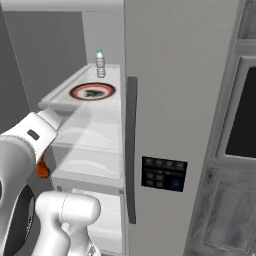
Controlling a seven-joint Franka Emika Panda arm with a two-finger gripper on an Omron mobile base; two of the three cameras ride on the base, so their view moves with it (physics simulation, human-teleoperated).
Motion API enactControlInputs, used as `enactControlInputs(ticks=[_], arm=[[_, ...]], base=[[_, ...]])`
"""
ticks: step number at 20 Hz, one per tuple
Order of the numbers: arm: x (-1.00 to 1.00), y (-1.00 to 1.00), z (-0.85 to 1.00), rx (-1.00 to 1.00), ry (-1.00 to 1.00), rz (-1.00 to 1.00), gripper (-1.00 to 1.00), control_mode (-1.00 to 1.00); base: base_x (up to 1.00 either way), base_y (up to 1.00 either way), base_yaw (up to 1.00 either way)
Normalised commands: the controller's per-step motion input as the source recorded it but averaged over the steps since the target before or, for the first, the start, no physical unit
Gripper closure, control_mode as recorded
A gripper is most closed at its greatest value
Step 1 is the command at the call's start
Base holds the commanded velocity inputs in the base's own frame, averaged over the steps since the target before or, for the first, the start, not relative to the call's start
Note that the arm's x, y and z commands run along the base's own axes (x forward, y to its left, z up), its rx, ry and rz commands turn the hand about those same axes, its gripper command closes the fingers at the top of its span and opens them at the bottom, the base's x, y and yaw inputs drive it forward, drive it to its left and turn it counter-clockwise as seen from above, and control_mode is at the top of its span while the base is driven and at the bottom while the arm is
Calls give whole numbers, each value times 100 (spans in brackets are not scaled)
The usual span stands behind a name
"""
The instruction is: Retrieve the chicken drumstick from the fridge and place it on the saucepan with marinade on the stove.
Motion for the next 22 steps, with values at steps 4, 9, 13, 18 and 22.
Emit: enactControlInputs(ticks=[4,9,13,18,22], arm=[[0,0,0,0,0,0,100,100],[0,0,0,0,0,0,100,100],[0,0,0,0,0,0,100,100],[0,0,0,0,0,0,100,100],[0,0,0,0,0,0,100,100]], base=[[-77,-15,0],[-61,-36,0],[-55,-57,1],[-50,-56,1],[-42,-51,0]])
